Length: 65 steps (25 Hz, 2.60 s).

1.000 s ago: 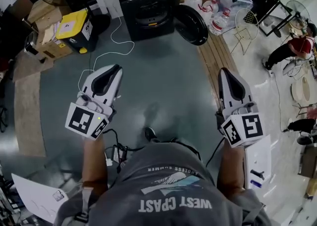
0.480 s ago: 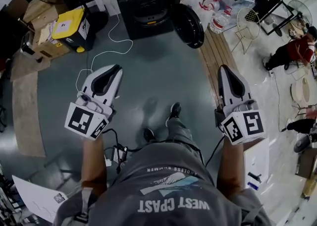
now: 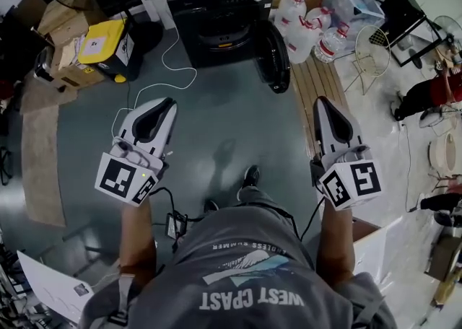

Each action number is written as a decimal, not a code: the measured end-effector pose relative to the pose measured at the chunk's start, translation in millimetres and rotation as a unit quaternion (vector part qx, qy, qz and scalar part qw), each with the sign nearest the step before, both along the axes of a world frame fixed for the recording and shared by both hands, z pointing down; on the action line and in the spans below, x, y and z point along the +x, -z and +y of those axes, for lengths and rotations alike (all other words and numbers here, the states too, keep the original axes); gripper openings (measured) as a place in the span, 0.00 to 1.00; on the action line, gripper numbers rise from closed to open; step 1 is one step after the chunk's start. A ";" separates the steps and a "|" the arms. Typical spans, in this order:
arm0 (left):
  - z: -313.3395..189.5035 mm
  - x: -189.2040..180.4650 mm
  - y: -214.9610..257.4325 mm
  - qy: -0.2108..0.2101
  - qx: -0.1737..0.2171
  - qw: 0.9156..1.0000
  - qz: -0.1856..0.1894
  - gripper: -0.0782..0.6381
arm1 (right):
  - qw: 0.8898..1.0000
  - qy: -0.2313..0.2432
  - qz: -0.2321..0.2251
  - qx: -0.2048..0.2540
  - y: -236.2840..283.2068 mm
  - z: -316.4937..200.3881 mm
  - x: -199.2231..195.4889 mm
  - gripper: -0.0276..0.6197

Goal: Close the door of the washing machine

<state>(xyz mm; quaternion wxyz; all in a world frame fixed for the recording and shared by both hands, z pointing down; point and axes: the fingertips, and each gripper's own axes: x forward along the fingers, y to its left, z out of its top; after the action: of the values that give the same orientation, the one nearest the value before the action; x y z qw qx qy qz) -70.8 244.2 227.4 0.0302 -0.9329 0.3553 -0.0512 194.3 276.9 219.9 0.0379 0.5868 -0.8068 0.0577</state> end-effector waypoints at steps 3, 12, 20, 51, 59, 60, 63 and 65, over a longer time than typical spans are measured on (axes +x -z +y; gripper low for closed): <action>-21.5 13.6 -1.4 0.013 -0.001 1.000 -0.002 0.16 | 1.000 0.013 -0.001 0.000 0.3 -28.6 13.5 0.09; -74.3 45.1 -6.7 0.059 -0.004 0.998 -0.005 0.16 | 0.998 0.058 -0.001 -0.002 -2.8 -100.0 46.1 0.09; -106.4 59.2 -18.7 0.073 -0.019 0.997 -0.015 0.16 | 0.997 0.079 -0.010 -0.018 -21.4 -147.4 55.4 0.09; -357.2 -6.4 -48.3 -0.002 -0.028 0.999 0.017 0.16 | 0.998 0.050 0.006 -0.043 -50.3 -370.6 -59.8 0.09; -381.8 -19.4 -61.0 0.013 -0.040 0.999 0.035 0.16 | 0.995 0.074 0.027 -0.054 -59.5 -400.6 -79.1 0.09; -383.7 -20.3 -63.4 0.018 -0.042 0.998 0.038 0.16 | 0.995 0.079 0.028 -0.056 -61.1 -403.5 -80.5 0.09; -389.5 -21.4 -72.5 0.034 -0.049 0.997 0.045 0.16 | 0.993 0.092 0.032 -0.060 -67.4 -414.4 -82.4 0.09; -394.6 -22.7 -80.1 0.043 -0.053 0.997 0.045 0.16 | 0.992 0.102 0.034 -0.062 -72.7 -424.0 -84.0 0.09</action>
<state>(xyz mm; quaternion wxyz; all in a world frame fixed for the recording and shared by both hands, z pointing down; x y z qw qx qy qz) -93.5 -150.4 307.5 -0.0380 -0.9182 0.3932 -0.0289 110.3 -147.1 292.7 0.1075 0.4995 -0.8556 0.0831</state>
